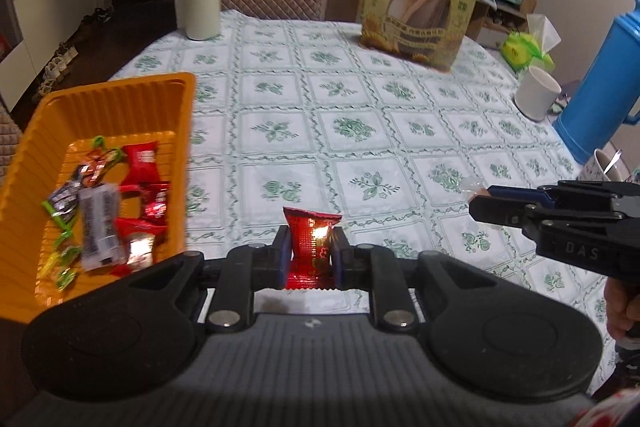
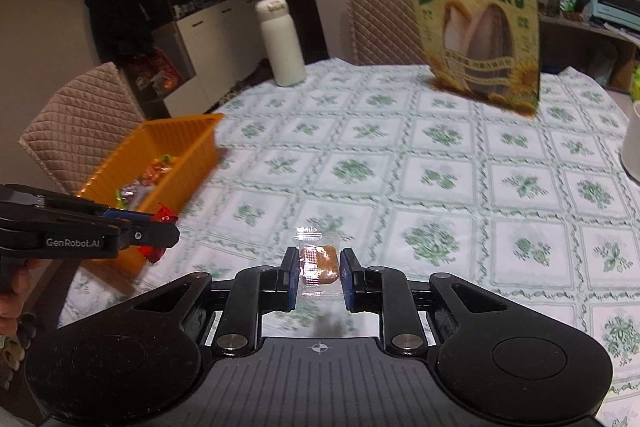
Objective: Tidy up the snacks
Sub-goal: 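Carry the red candy with left gripper while right gripper carries the clear candy to the tray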
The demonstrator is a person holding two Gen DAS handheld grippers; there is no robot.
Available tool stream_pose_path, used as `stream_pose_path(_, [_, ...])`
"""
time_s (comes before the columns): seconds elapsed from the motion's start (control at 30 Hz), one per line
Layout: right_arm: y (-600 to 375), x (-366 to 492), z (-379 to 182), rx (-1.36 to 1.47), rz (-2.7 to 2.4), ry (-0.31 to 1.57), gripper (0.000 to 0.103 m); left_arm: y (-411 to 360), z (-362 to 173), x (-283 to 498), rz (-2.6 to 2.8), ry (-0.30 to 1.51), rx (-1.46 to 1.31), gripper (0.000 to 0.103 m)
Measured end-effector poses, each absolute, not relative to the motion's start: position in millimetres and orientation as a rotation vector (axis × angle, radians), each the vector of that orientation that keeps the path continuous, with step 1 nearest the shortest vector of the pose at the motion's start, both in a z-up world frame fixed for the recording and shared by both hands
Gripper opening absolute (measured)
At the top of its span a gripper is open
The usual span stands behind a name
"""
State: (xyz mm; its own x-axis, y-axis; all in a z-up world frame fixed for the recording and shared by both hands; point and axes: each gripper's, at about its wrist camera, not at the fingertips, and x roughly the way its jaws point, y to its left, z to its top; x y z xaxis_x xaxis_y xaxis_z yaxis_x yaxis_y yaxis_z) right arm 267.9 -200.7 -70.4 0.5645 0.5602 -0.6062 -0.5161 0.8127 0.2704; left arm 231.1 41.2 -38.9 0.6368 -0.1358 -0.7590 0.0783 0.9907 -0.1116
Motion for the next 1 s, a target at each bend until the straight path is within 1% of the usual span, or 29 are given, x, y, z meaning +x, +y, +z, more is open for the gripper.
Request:
stream_pose_path(0.3, [-161,251,-49,0.068,0.727,0.708,0.022,93,-20,194,-0.028,0.843,-0.112,0.018])
stream_pose_path(0.63, [-92,234,-42,0.053,0.823,0.714,0.022,165,-9,166,0.079,0.821,-0.145,0.018])
stream_pose_path(1.0, [-17,229,-40,0.043,0.873,0.724,0.022,227,-8,162,0.105,0.809,-0.162,0.018])
